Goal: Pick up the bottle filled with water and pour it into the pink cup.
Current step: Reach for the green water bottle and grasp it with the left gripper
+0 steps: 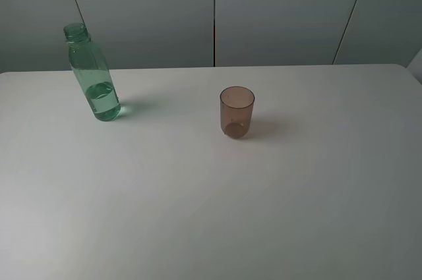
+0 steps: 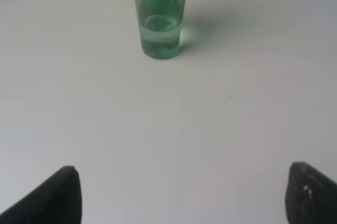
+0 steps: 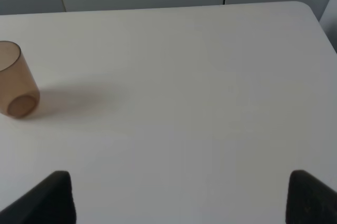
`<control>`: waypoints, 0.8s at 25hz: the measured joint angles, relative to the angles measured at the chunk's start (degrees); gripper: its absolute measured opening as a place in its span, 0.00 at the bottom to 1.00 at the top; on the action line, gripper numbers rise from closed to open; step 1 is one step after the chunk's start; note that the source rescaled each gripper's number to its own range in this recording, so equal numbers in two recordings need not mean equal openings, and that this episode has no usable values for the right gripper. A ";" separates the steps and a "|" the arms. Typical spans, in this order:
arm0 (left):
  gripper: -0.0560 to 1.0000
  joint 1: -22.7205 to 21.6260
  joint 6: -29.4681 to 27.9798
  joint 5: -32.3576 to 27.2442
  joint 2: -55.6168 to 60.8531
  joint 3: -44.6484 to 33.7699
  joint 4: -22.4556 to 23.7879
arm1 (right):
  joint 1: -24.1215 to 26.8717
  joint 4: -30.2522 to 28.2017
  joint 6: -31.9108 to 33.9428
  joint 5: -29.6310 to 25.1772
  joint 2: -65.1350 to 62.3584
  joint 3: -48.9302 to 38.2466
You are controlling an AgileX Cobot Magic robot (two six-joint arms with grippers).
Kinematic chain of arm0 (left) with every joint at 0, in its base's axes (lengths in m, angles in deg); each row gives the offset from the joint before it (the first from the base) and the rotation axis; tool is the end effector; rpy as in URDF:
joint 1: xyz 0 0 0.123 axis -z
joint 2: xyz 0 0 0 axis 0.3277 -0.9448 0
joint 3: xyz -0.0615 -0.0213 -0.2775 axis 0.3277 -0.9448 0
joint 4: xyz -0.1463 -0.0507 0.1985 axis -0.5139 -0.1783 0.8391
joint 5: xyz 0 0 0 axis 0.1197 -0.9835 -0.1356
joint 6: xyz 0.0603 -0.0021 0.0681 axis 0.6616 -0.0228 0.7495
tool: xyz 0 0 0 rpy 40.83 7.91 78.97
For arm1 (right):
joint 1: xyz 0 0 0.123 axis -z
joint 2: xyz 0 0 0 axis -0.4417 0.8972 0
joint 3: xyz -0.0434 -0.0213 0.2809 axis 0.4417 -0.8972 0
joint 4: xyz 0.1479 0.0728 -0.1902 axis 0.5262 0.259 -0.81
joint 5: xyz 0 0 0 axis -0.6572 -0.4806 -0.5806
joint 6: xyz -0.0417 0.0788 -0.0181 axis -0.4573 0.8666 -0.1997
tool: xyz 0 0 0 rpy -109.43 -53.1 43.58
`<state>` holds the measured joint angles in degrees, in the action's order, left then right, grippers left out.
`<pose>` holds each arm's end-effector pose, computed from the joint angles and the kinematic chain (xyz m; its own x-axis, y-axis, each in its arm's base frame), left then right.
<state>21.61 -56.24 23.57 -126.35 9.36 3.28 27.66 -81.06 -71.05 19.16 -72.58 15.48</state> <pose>0.1274 -0.0189 0.3264 -0.6723 0.0744 -0.7365 0.1814 0.9812 -0.0664 -0.0069 0.0014 0.2758 -0.4766 0.0291 -0.8786 0.0221 0.9995 0.0212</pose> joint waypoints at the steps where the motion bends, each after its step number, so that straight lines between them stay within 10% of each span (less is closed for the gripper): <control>1: 0.99 0.11 0.65 2.87 -2.92 0.04 -0.90 | 0.00 0.00 0.00 0.00 0.00 0.00; 20: 0.99 8.31 6.63 56.07 -37.49 -13.38 -1.81 | 0.00 0.00 0.00 0.00 0.00 0.00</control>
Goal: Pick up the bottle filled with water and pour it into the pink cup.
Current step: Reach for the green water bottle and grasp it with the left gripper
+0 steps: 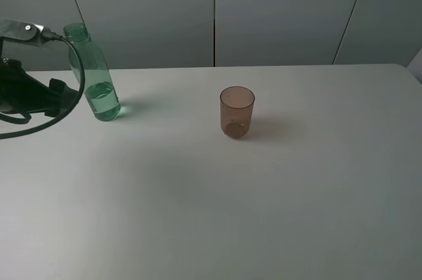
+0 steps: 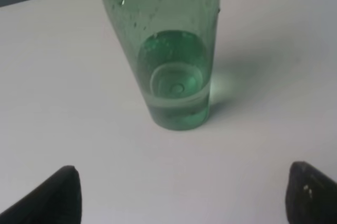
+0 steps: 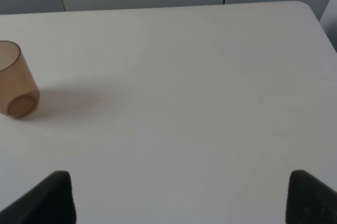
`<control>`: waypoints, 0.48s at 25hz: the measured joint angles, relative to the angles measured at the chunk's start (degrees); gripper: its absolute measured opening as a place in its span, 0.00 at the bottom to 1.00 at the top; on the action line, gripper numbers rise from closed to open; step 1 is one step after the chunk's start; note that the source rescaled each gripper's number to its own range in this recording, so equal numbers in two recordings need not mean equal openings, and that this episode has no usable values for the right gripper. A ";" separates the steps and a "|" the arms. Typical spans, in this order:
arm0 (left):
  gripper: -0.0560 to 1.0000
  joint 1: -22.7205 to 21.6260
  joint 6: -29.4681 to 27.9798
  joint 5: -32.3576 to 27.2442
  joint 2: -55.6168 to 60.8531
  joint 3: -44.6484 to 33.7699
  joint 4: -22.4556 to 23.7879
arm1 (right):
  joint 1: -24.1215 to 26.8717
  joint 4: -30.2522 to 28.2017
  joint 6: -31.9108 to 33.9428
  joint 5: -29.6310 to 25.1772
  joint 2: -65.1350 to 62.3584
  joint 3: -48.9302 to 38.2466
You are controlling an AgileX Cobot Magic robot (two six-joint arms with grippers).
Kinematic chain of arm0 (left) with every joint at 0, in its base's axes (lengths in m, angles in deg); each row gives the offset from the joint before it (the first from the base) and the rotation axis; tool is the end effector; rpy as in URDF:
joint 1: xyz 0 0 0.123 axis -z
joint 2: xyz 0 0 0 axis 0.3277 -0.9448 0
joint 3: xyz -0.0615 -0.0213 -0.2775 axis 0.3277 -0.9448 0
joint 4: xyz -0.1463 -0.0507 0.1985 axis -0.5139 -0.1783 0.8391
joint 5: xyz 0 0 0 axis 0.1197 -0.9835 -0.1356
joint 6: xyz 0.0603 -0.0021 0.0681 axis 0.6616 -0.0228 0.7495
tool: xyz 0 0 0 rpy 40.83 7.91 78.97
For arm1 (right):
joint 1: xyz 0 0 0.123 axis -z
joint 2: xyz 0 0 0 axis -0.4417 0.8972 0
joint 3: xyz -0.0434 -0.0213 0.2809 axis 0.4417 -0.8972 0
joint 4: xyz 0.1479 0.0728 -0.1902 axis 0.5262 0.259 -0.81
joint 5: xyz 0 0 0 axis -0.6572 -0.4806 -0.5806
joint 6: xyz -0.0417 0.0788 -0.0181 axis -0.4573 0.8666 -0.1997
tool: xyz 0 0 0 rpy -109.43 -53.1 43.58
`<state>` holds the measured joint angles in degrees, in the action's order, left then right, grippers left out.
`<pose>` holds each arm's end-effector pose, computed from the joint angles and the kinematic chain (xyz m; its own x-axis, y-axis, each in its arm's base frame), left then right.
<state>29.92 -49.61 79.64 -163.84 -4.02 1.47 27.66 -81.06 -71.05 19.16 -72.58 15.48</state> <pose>0.2456 -0.0444 0.1896 -0.5981 0.1794 -0.7811 0.2060 0.9763 0.0665 -0.0069 0.0014 0.2758 -0.4766 0.0291 -0.8786 0.0221 0.9995 0.0212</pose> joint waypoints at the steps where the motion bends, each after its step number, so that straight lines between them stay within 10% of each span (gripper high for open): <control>1: 0.99 0.00 0.00 1.83 -0.53 -1.08 0.00 | 0.00 0.00 0.00 0.00 0.00 0.00; 12: 0.99 0.00 0.00 30.41 -11.31 -8.56 1.25 | 0.00 0.00 0.00 0.00 0.00 0.00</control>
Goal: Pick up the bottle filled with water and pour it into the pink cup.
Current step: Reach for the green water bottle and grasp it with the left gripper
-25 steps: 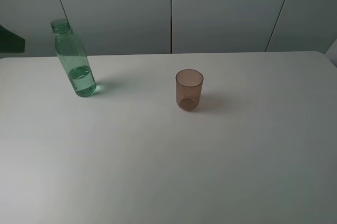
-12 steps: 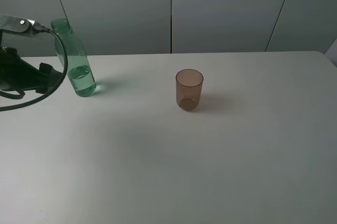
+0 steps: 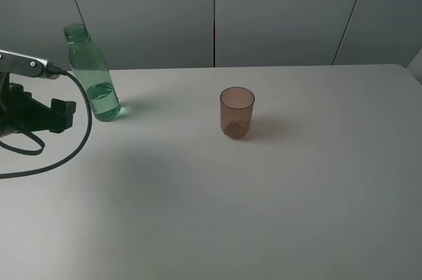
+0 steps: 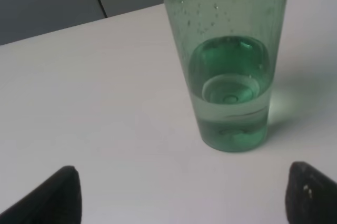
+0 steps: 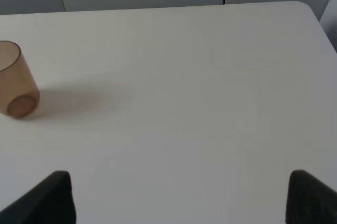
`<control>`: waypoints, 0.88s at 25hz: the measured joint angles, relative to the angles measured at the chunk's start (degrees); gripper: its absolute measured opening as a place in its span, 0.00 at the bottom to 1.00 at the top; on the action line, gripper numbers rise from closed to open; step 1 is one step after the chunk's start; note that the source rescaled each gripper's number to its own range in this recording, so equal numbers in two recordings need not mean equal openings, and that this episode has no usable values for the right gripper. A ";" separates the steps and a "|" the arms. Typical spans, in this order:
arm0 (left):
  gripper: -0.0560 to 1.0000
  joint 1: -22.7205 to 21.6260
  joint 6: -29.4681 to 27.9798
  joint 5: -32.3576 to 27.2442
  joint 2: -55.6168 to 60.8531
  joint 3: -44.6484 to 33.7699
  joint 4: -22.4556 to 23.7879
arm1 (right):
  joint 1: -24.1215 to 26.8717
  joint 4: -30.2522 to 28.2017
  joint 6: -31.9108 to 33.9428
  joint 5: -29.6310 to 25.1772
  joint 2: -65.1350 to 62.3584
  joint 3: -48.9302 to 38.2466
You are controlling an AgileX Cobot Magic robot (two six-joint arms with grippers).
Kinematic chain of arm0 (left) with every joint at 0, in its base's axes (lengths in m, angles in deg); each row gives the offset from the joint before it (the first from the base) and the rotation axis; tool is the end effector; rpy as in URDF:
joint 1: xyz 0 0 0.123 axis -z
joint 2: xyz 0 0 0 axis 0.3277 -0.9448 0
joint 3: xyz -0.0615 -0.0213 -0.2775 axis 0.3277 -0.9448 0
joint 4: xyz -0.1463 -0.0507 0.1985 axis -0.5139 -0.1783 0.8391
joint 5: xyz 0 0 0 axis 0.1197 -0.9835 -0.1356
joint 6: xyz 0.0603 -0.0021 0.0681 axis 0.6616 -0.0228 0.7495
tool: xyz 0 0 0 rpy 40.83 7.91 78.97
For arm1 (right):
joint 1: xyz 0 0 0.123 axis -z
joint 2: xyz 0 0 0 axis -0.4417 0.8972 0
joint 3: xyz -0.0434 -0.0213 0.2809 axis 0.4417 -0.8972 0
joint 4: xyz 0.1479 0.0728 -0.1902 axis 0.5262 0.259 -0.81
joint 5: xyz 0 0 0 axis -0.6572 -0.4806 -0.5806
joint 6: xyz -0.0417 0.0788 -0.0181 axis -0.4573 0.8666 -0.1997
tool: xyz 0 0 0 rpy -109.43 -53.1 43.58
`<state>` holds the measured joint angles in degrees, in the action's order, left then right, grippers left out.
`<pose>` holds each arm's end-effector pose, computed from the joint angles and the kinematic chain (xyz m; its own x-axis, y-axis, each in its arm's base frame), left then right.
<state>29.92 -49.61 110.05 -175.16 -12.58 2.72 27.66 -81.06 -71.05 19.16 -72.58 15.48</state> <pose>0.2453 -0.0354 0.1446 -0.4517 0.2123 -0.8665 0.1375 0.9762 0.1675 -0.0069 0.0014 0.2758 -0.4766 0.0291 -0.8786 0.0221 0.9995 0.0212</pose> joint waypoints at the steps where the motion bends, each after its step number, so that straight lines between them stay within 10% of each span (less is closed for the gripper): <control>1: 0.99 0.00 0.00 1.27 -1.00 0.00 0.95 | 0.00 0.00 0.00 0.00 0.00 0.00; 22: 0.99 -3.36 -3.97 23.52 -16.23 0.36 10.54 | 0.00 0.00 0.00 0.00 0.00 0.00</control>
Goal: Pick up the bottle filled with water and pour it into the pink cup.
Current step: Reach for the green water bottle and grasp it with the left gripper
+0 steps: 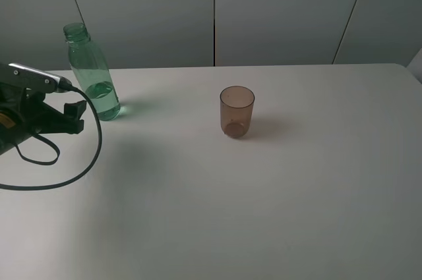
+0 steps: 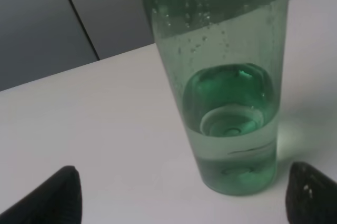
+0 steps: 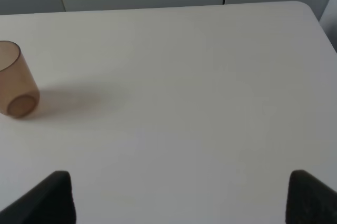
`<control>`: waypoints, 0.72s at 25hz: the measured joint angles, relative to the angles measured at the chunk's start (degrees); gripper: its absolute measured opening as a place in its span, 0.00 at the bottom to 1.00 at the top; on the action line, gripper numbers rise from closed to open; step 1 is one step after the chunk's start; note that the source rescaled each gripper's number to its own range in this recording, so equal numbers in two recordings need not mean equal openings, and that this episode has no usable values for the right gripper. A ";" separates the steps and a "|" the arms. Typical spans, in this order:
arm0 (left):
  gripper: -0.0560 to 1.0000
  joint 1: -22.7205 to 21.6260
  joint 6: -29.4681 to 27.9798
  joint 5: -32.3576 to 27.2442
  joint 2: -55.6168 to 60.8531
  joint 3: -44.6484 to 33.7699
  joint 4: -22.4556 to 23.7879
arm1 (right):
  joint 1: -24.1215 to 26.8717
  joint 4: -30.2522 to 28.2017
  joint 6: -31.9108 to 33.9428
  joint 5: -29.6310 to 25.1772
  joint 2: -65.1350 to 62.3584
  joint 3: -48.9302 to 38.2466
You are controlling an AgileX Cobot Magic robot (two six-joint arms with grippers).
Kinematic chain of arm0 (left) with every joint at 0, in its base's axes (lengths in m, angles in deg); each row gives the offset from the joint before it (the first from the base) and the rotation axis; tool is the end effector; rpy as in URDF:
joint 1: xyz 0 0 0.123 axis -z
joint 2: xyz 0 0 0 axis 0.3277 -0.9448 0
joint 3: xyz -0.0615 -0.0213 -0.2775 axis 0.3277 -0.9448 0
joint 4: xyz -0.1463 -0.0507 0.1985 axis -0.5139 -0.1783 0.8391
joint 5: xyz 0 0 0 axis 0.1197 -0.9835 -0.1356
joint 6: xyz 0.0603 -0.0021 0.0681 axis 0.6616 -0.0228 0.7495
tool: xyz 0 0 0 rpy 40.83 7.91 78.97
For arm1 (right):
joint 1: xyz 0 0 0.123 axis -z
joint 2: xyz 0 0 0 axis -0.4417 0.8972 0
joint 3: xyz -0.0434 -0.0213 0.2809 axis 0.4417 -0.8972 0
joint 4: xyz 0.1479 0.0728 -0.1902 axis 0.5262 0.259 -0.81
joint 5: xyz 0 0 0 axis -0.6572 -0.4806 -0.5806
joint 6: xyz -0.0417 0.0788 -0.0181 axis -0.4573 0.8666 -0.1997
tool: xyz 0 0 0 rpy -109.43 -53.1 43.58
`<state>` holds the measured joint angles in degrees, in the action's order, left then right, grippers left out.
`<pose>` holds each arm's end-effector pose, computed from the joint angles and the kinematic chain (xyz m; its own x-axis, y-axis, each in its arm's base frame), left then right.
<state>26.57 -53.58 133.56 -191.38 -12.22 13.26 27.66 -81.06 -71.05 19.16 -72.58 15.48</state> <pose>0.2644 -0.0329 0.1070 -0.3090 0.2504 -0.9175 0.1812 0.9625 0.2016 -0.0069 0.0014 0.2758 -0.4766 0.0291 -0.8786 0.0221 0.9995 0.0212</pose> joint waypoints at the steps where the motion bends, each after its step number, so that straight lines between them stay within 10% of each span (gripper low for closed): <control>1: 0.99 0.00 0.00 0.45 -0.84 0.42 0.18 | 0.00 0.00 0.00 0.00 0.00 0.00; 18: 0.99 0.00 0.00 1.50 -9.81 9.87 2.91 | 0.00 0.00 0.00 0.00 0.00 0.00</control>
<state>26.57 -53.58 135.07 -201.19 -2.35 16.18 27.66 -81.06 -71.05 19.16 -72.58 15.48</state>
